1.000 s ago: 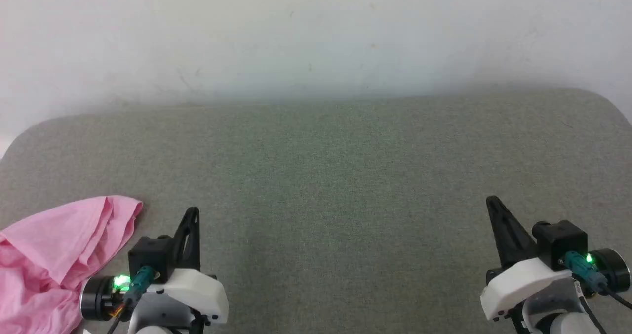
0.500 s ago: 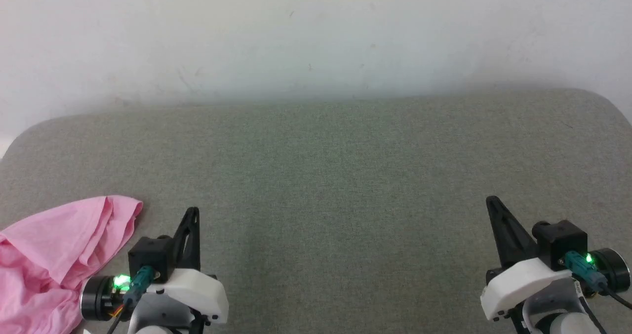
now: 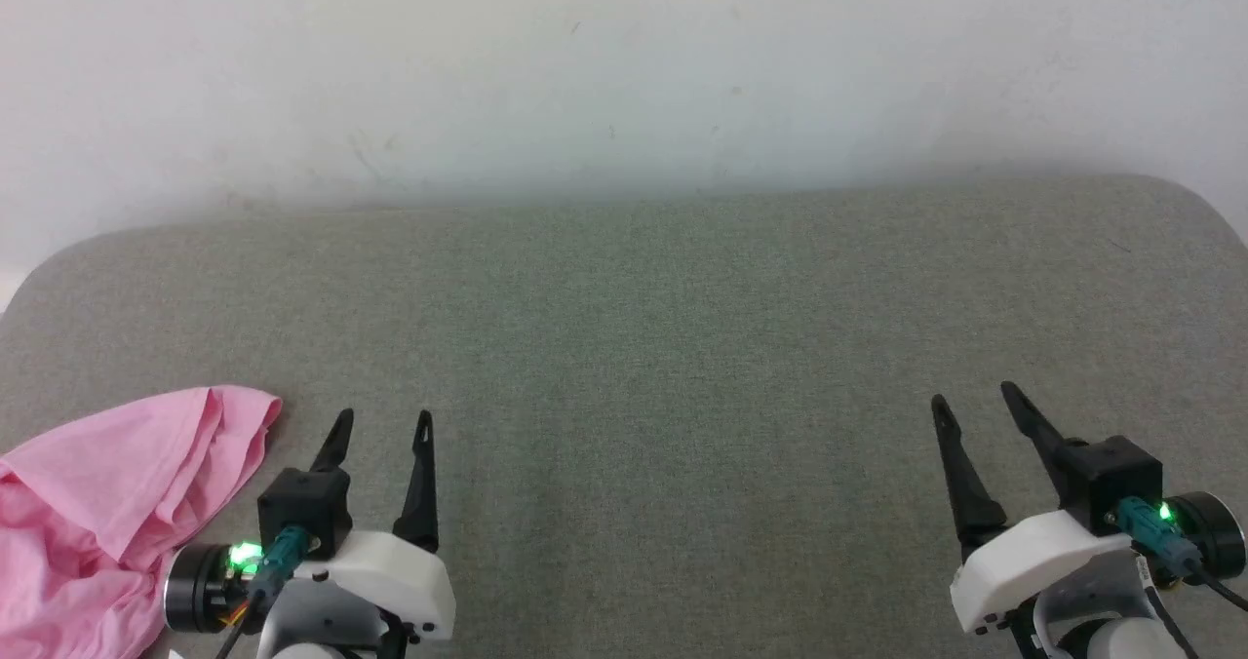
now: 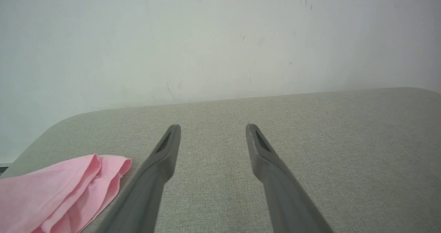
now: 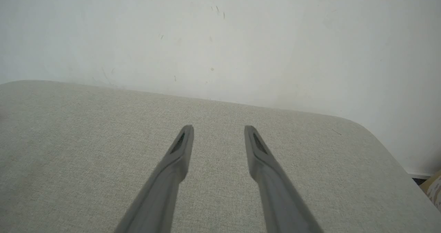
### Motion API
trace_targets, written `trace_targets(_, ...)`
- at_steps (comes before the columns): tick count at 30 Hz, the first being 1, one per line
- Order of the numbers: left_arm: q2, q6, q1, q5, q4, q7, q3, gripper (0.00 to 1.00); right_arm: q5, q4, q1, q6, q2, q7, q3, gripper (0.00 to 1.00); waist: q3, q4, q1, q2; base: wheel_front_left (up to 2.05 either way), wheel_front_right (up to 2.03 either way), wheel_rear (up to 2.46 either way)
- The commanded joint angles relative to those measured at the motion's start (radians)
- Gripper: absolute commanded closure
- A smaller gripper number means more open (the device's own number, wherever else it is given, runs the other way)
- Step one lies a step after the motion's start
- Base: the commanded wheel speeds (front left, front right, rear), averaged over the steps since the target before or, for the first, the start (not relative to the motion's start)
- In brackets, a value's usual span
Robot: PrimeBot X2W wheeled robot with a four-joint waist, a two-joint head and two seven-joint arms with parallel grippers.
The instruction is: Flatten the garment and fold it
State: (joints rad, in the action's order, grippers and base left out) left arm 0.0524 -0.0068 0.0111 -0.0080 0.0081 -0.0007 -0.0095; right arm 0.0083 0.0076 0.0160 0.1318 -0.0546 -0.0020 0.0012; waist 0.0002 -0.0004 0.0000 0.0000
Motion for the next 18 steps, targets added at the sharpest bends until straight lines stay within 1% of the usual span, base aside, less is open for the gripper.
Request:
trace_targets(1,0.000,0.001,-0.005,-0.012,0.002,-0.011,-0.006,0.00,0.008,0.001,0.004,0.000,0.000,-0.010,-0.006,0.00,0.000,0.000,0.0000,0.0000,0.00,0.00,0.00)
trace_targets(18,0.000,0.005,-0.015,-0.057,0.007,-0.046,-0.024,0.00,0.030,-0.004,0.018,0.000,0.001,-0.045,-0.028,0.00,-0.001,0.023,0.0000,0.0000,0.00,0.00,0.00)
